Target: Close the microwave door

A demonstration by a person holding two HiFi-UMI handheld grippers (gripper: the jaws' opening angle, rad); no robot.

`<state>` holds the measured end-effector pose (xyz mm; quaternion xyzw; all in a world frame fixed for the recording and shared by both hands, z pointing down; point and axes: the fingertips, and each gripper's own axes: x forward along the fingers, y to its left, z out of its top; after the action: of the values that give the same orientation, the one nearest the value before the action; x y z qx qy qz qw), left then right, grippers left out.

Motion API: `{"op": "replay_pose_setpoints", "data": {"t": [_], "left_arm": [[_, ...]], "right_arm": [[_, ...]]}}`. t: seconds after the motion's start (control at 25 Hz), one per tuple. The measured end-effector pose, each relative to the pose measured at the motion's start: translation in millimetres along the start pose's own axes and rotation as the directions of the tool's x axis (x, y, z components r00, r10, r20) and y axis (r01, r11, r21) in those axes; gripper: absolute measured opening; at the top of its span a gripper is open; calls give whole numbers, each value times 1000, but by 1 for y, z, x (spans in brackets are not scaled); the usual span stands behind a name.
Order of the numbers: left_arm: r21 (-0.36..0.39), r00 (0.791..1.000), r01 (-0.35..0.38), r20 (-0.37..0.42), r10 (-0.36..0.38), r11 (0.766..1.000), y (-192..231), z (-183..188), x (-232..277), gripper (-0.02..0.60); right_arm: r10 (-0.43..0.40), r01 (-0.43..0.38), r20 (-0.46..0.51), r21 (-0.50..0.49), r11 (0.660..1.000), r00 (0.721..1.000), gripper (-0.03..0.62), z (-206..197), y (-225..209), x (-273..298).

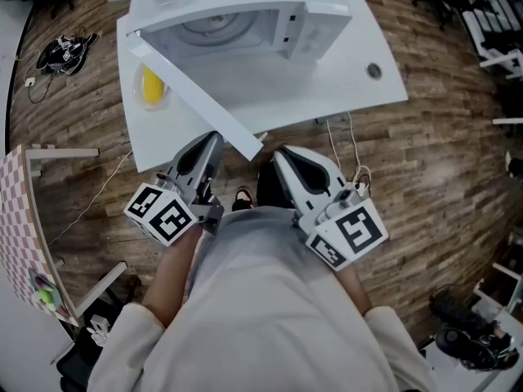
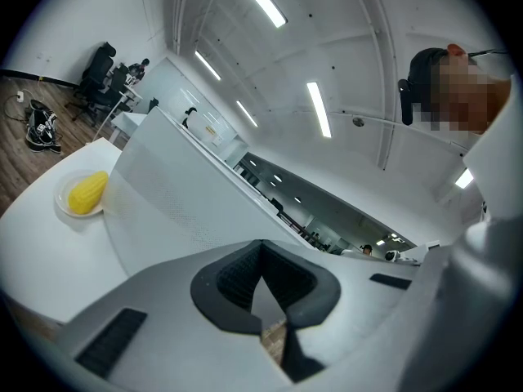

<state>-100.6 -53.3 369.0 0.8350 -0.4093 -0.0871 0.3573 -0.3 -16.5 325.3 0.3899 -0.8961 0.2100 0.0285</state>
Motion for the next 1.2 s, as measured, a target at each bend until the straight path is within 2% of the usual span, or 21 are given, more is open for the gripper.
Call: {"op": "replay_pose_setpoints", "data": {"t": [1.2], "left_arm": [[2, 999, 42, -27, -42, 999, -8, -1, 36, 17]], "right_arm": [[-52, 52, 29, 19, 998, 998, 23, 3, -29, -14]]}}
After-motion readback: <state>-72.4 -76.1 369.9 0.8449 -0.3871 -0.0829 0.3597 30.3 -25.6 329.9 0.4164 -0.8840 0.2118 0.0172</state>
